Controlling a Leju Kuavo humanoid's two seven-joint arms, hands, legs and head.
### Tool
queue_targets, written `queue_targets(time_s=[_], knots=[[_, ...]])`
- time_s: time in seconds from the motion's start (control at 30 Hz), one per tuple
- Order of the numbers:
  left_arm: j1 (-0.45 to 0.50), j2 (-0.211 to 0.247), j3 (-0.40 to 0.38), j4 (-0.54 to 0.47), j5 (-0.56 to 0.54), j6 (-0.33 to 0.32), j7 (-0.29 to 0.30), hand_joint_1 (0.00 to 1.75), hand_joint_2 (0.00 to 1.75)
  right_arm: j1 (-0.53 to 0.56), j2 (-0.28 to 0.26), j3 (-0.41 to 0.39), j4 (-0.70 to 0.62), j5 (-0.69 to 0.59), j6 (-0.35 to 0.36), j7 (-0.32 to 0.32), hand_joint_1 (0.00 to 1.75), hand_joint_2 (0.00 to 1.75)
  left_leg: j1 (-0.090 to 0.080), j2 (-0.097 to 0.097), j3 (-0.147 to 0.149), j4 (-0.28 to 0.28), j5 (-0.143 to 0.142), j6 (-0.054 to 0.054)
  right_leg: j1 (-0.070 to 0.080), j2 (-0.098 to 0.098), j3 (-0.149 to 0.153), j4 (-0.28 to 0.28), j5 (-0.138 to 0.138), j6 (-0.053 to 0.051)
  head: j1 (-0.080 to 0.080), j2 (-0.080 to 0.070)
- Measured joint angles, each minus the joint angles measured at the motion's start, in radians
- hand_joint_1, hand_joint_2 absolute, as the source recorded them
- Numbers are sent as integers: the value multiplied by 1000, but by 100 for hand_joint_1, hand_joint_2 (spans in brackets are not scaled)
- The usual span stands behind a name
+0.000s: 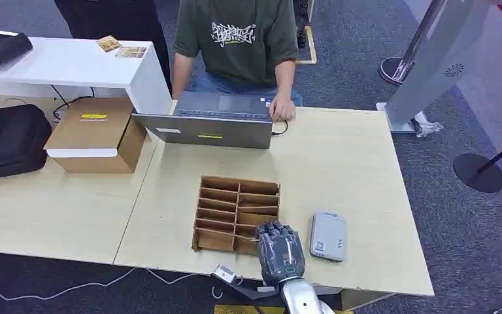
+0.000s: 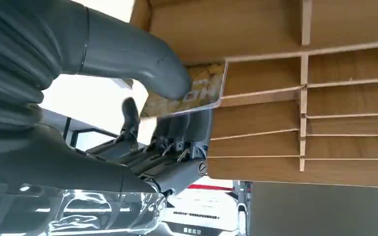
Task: Pass the card to the sensor for recognition and then transmit it.
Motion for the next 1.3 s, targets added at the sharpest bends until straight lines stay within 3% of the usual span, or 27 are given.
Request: queue_targets(time_s=[0.6,0.77,0.93,1.1,1.3], knots=[[0,0,2,0,0,0,0,0,0,5,11,-21,2,0,-10,-14,175,175,0,0,0,0,0,0,0,0,0,0,0,0,0,0],[1,0,2,0,0,2,0,0,0,19,11,-34,-36,0,-74,3,175,175,0,0,0,0,0,0,0,0,0,0,0,0,0,0],[7,0,7,0,0,5,0,0,0,64,10,-92,-173,0,-179,8,175,175,0,0,0,0,0,0,0,0,0,0,0,0,0,0],[13,-1,14,0,0,8,0,0,0,138,39,-229,-356,-5,-306,-110,175,175,0,0,0,0,0,0,0,0,0,0,0,0,0,0],[13,-1,14,0,-3,8,0,0,0,210,103,-384,-503,-160,-398,-219,175,175,0,0,0,0,0,0,0,0,0,0,0,0,0,0]])
